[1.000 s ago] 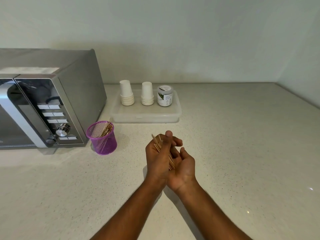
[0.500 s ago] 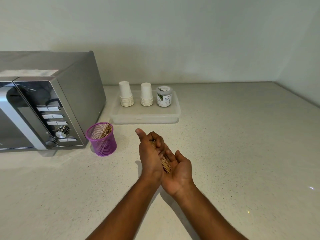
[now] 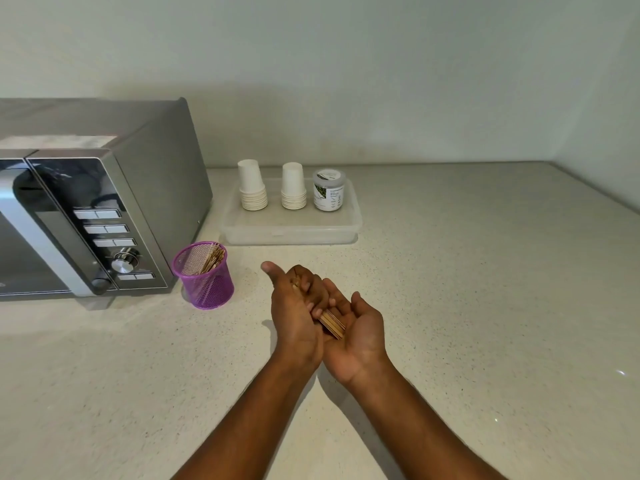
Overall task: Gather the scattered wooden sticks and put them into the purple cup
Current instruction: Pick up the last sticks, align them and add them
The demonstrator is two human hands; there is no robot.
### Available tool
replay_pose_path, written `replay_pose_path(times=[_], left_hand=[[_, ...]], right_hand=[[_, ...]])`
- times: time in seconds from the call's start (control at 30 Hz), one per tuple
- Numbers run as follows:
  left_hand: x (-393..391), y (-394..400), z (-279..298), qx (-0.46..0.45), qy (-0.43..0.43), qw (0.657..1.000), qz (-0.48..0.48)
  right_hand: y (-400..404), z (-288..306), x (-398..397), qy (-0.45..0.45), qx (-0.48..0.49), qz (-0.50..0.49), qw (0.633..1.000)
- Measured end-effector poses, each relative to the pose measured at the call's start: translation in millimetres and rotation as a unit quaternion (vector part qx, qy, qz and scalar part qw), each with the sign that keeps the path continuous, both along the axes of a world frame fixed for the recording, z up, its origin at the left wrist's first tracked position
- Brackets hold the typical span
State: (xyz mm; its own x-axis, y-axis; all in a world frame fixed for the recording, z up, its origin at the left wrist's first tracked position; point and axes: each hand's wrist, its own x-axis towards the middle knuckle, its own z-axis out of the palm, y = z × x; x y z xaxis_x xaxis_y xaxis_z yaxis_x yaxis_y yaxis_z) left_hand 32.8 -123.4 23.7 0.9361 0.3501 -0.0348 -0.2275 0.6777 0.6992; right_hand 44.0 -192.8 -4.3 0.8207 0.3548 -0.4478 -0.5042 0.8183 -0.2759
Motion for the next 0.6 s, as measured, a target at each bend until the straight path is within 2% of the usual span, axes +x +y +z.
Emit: replay_pose_path(times=[0.13,0.2,0.23,0.27,0.3,0.37,0.43,0.47,0.5,0.53,0.6], left_hand=[[1,12,-4,-0.068,-0.037,0.997,-0.01],[5,33,-2,-0.103,-0.018,0.994,0.009],[9,47,-1,-0.13,-0.004,0.991,0.02],[11,61,-1,-0.161,0.011,0.986,0.031],[13,74,-3,-0.187,0.025,0.981,0.04],[13,92,-11,-0.222,0.047,0.973,0.053],[11,97,-23,-0.238,0.077,0.966,0.059],[9,97,-30,-0.242,0.096,0.964,0.06],[7,97,-35,-0.246,0.114,0.961,0.059],[5,96,-40,-0.251,0.131,0.958,0.055],[2,94,-48,-0.263,0.155,0.951,0.052]], right_hand=[[-4,7,1,-0.044,-0.022,0.025,0.998],[-14,8,8,-0.092,-0.131,0.038,0.986],[-22,7,13,-0.137,-0.235,0.037,0.962],[-32,6,18,-0.193,-0.355,0.035,0.914],[-42,5,22,-0.254,-0.475,0.034,0.842],[-60,-4,31,-0.372,-0.656,0.068,0.653],[-70,-16,37,-0.448,-0.744,0.154,0.472],[-73,-21,36,-0.468,-0.761,0.188,0.408],[-74,-26,34,-0.483,-0.77,0.203,0.366],[-73,-30,31,-0.495,-0.772,0.198,0.345],[-72,-33,24,-0.508,-0.771,0.158,0.35]])
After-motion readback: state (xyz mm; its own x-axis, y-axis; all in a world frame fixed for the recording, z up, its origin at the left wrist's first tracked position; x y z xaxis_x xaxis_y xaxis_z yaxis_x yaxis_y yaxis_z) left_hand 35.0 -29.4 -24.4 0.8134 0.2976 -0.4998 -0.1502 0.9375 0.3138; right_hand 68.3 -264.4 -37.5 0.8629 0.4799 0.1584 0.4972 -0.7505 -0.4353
